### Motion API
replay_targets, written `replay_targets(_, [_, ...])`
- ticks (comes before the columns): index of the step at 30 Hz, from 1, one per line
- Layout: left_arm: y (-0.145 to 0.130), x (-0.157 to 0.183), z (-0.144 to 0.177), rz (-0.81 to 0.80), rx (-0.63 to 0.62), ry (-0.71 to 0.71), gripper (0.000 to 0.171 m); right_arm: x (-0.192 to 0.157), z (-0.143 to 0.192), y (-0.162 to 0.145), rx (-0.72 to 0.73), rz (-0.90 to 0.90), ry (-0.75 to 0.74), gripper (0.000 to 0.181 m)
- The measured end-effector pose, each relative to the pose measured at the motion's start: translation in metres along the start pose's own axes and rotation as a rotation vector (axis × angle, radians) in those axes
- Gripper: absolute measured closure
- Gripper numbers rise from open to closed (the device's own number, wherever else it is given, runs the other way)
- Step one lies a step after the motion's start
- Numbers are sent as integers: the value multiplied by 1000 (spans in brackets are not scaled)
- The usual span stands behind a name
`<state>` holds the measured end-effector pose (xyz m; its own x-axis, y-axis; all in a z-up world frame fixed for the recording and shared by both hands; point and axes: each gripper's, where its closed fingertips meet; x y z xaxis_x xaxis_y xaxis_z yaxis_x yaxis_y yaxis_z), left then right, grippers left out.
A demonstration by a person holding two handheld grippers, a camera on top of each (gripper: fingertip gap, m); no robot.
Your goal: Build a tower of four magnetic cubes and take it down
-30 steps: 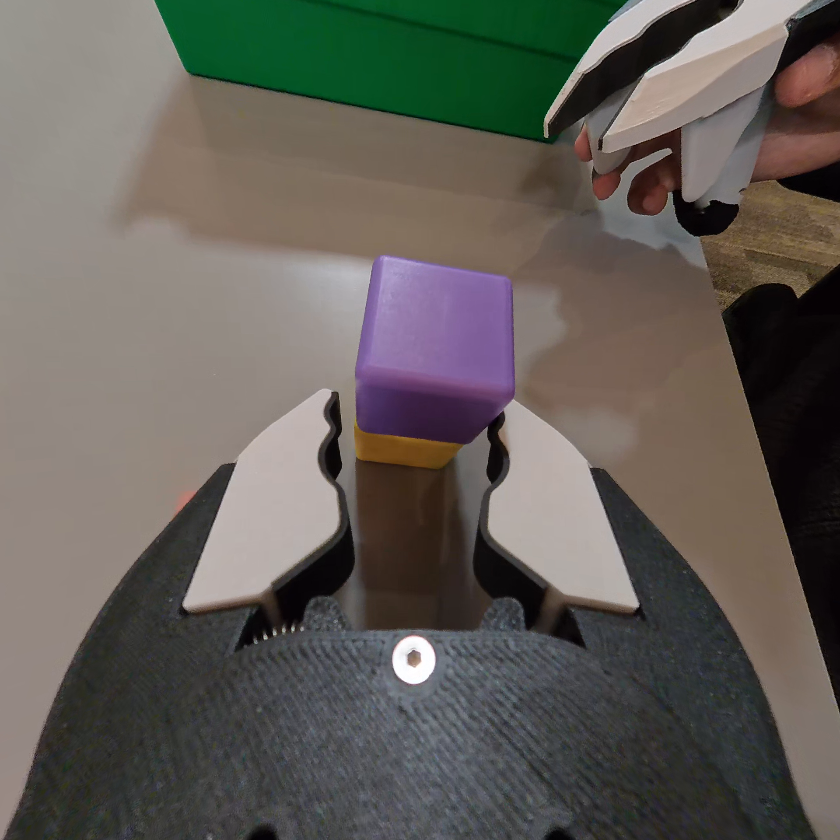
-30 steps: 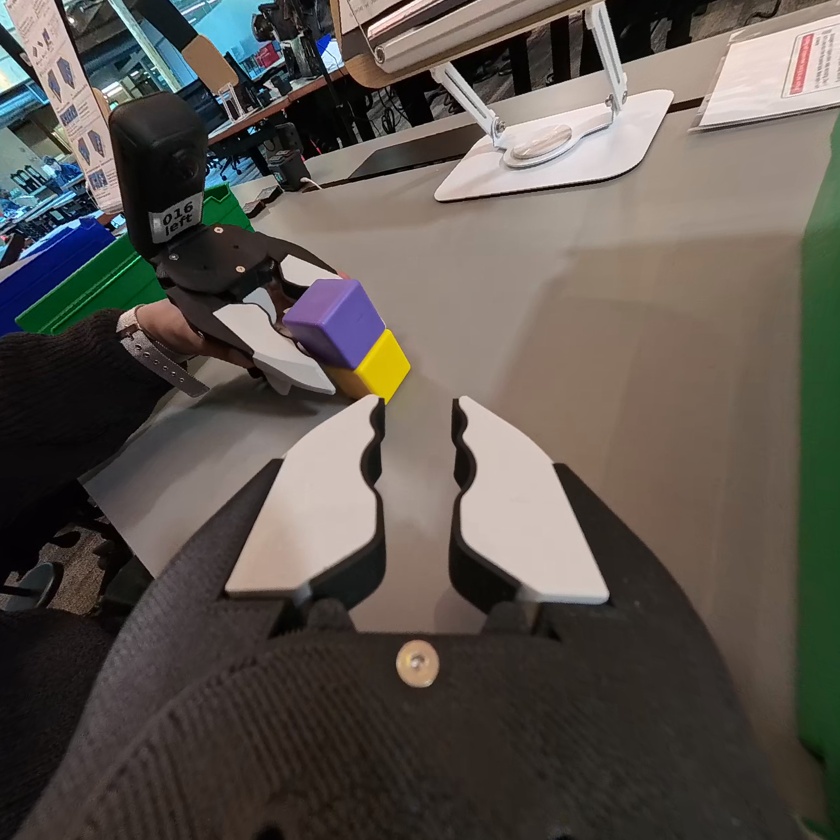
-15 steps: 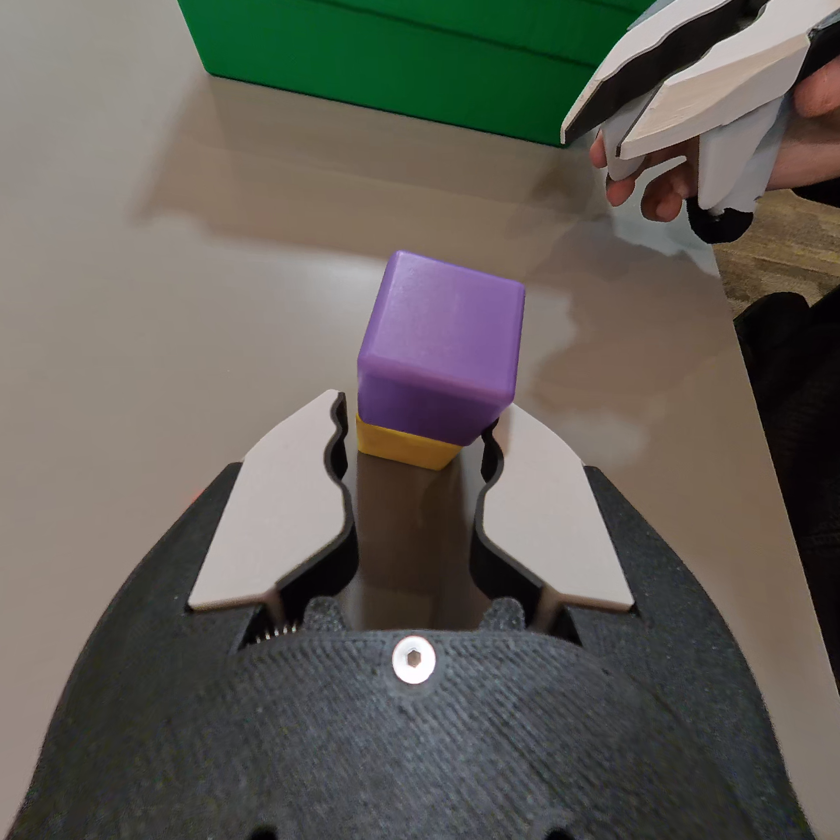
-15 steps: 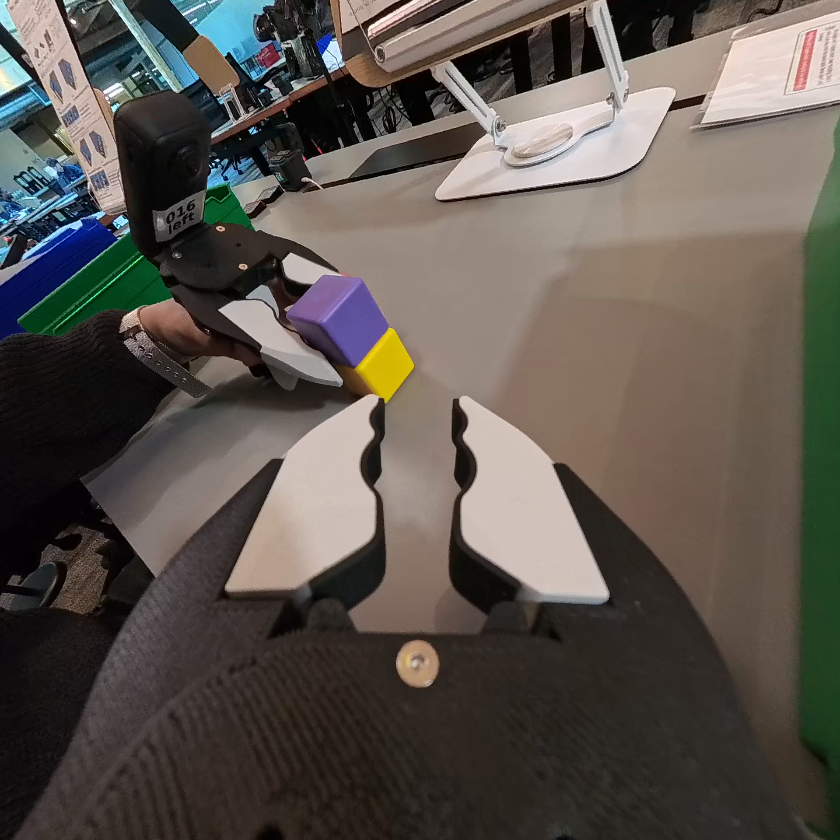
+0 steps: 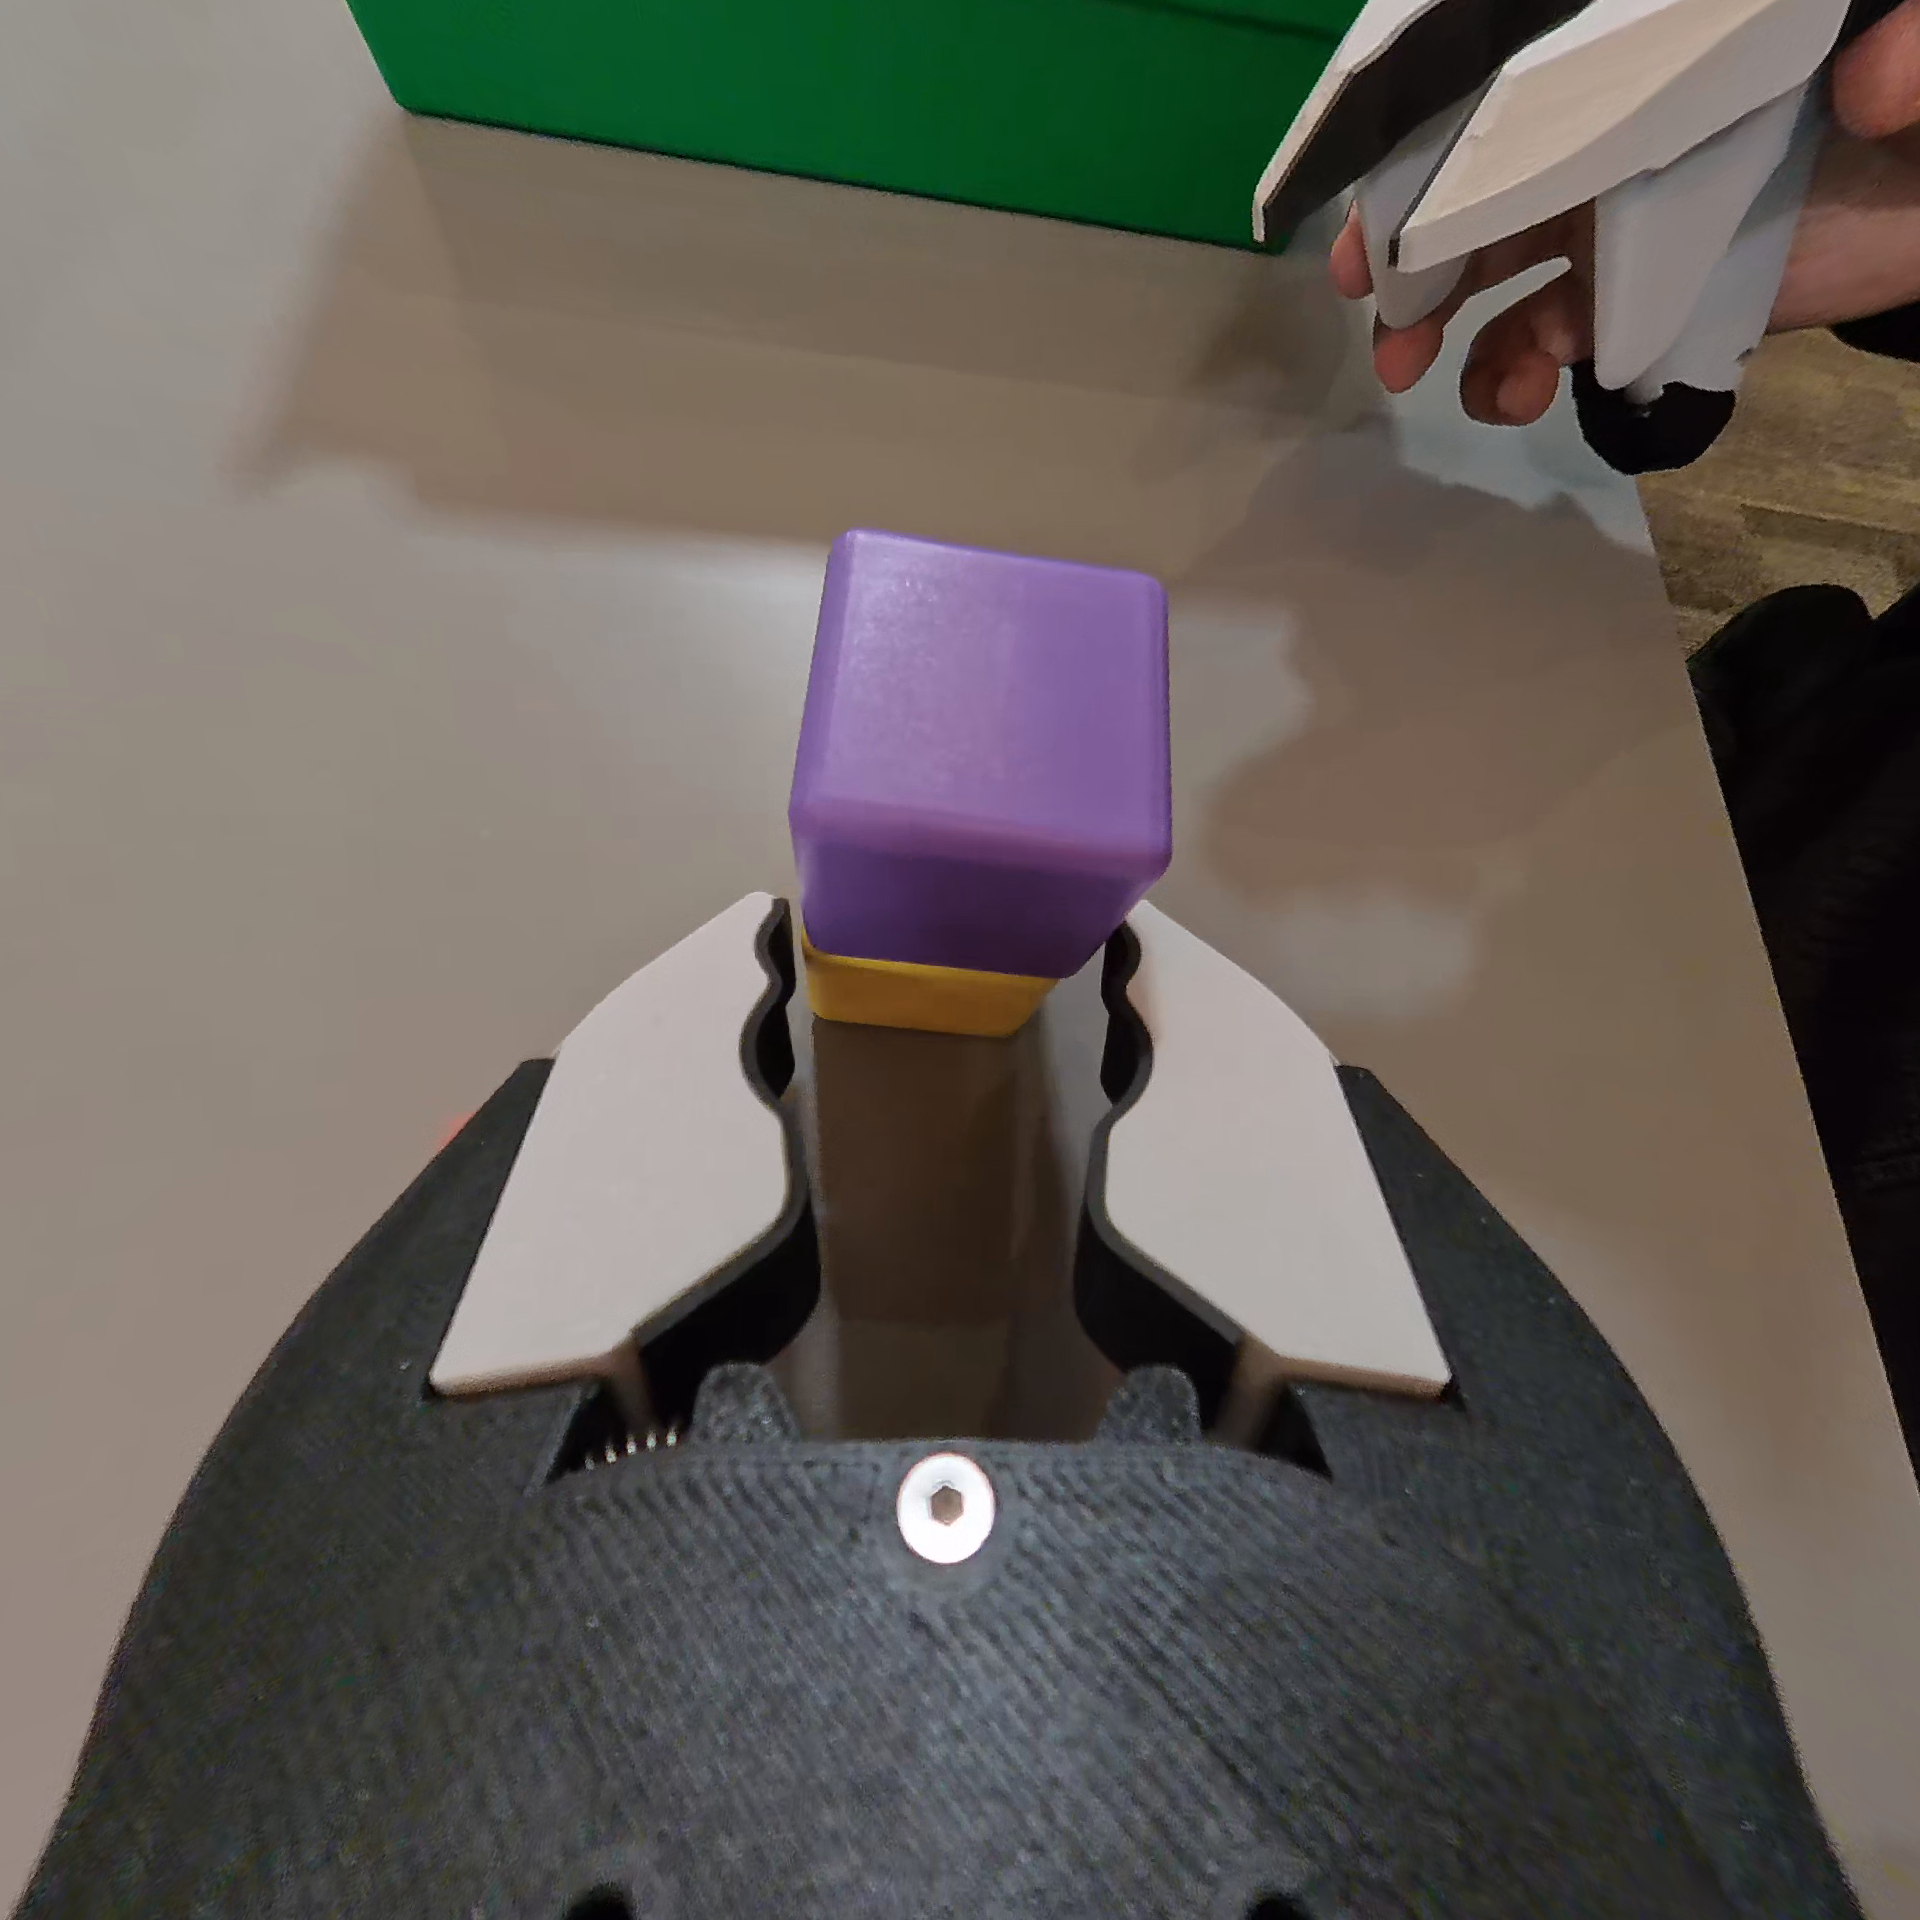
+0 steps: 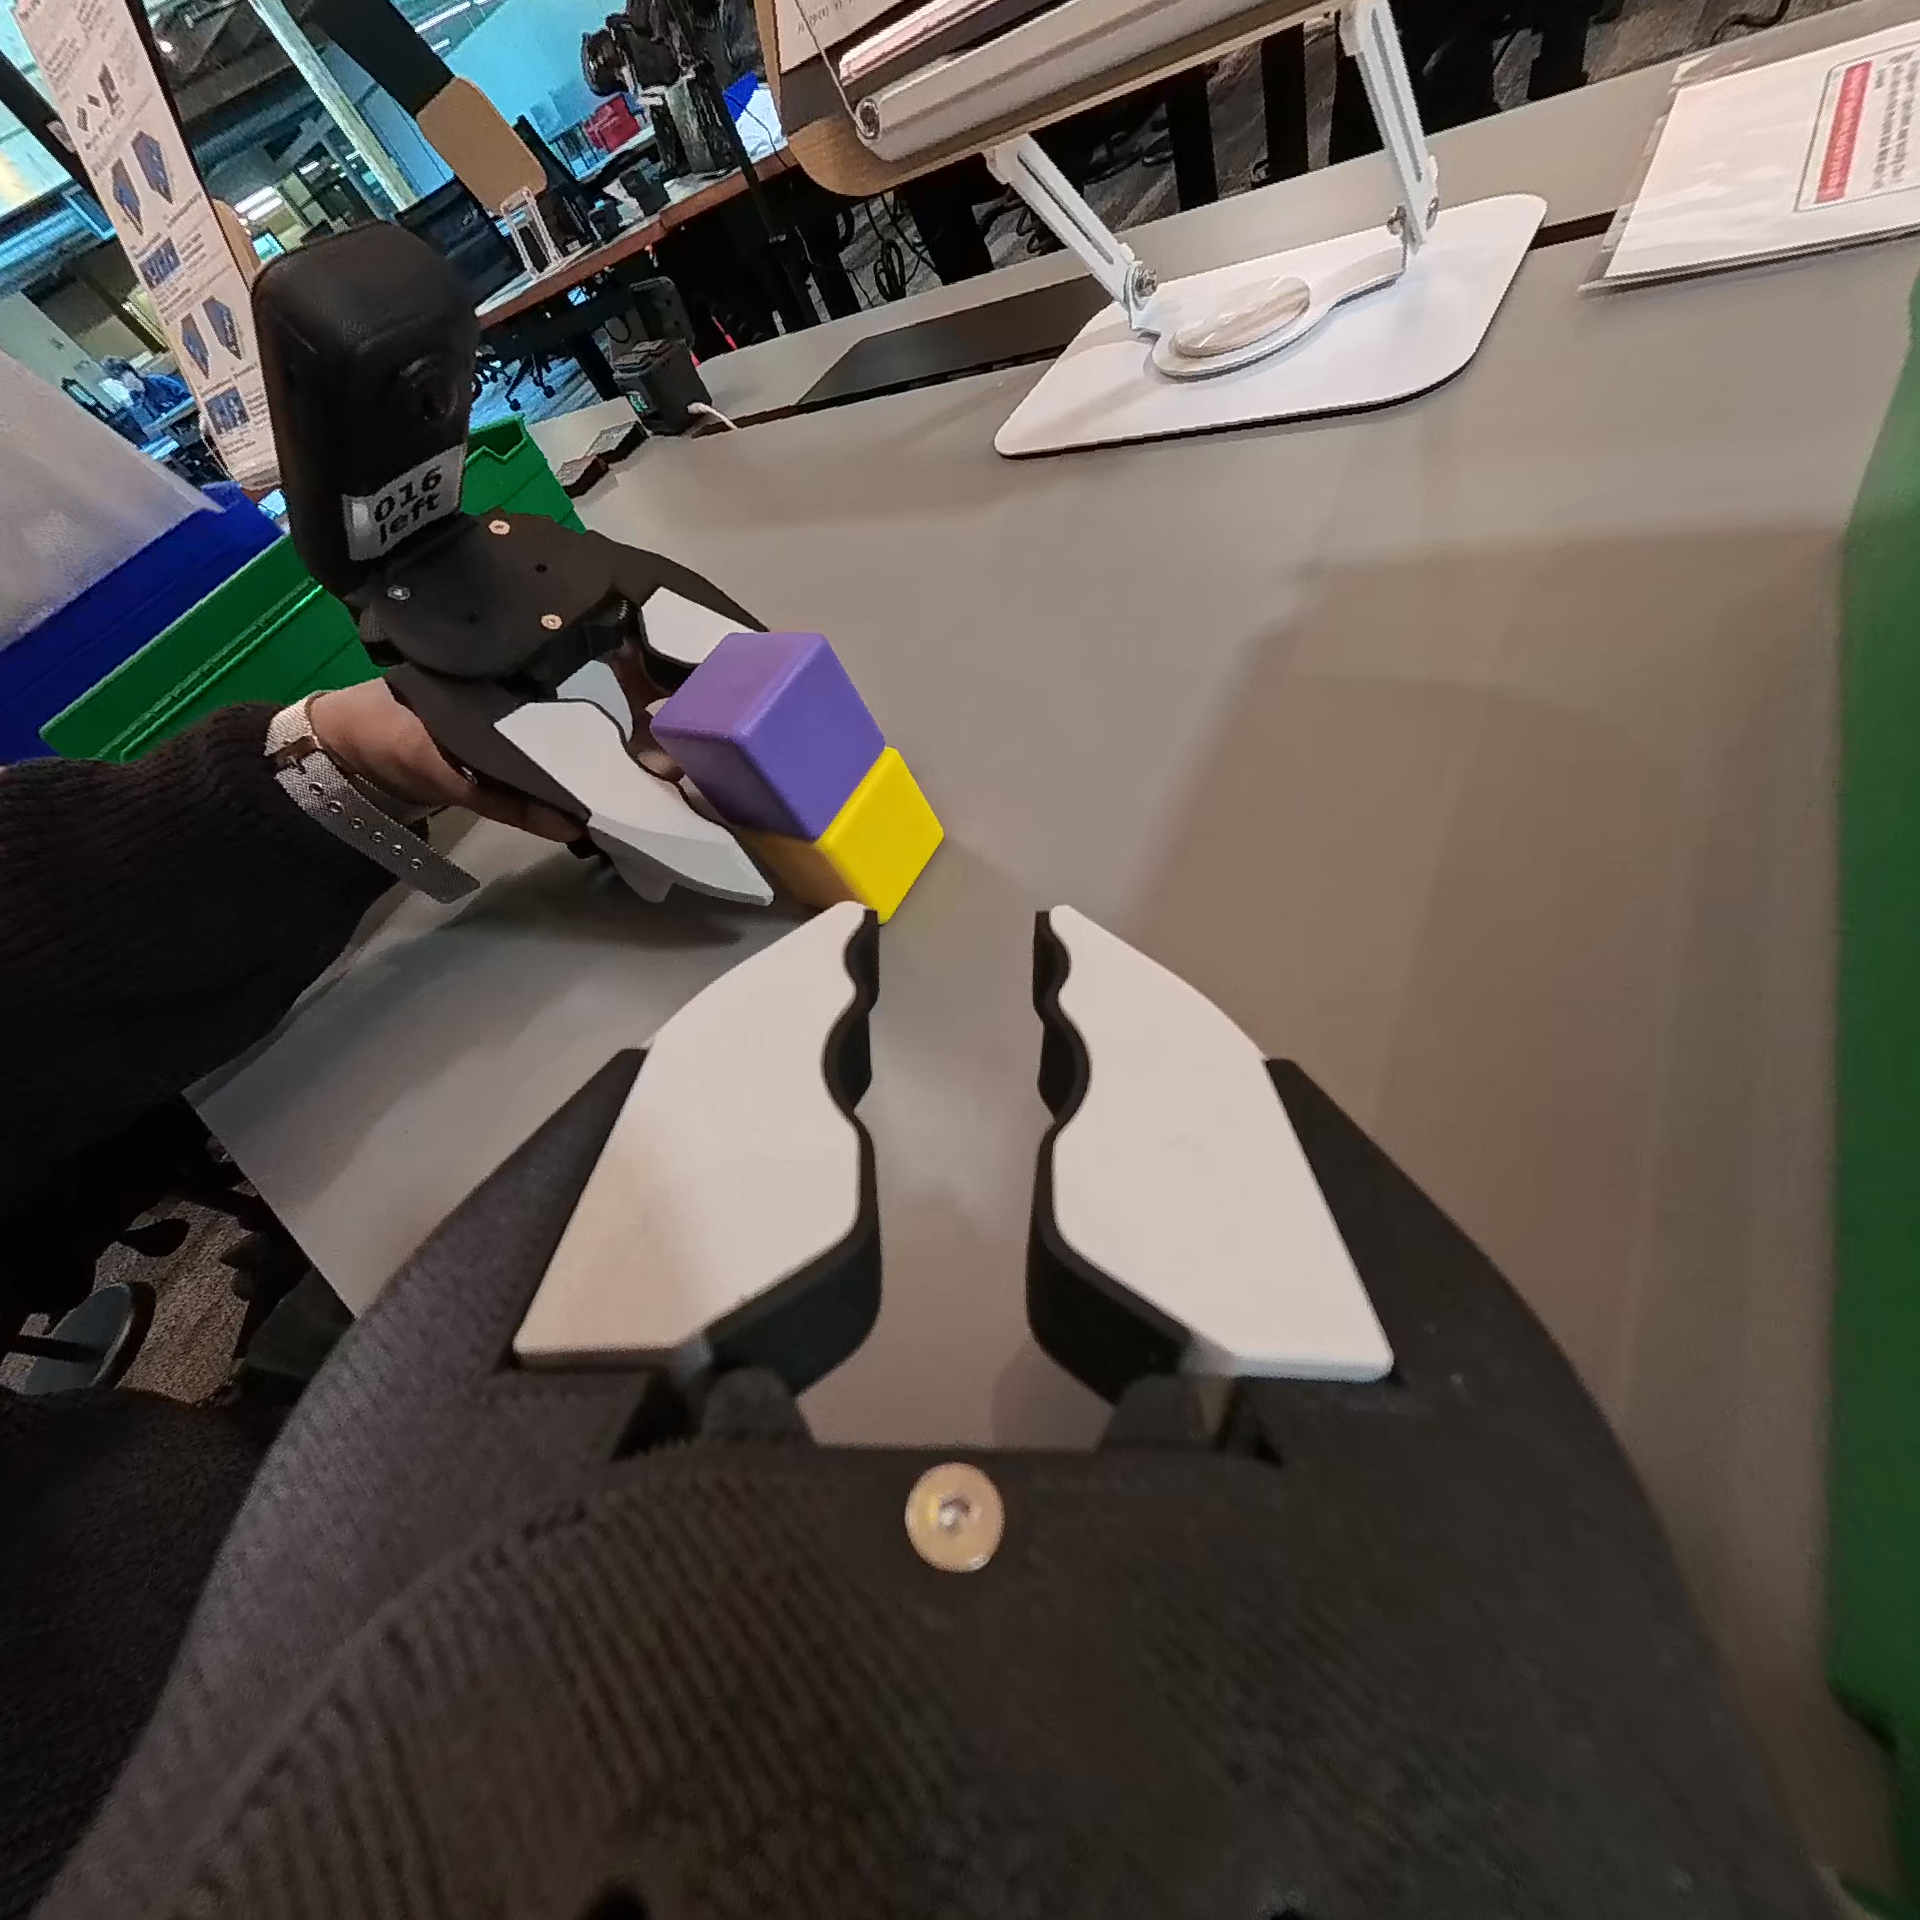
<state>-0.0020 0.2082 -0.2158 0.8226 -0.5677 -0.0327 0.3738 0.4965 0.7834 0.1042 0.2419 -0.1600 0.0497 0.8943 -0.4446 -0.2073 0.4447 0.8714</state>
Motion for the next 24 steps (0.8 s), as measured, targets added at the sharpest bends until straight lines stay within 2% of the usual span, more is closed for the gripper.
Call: replay_targets(24, [6,-2,4,-6,30,12,108,0,-1,-1,-4,-3,2,152])
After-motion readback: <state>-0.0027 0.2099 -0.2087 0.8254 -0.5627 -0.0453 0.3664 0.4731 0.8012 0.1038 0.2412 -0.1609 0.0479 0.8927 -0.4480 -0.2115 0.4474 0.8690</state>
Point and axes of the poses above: each gripper's, where its closed fingertips meet, z back along the fingers, y out of its top, x = y × z across the jaws, and after that the axes turned 15 degrees about y, right-handed
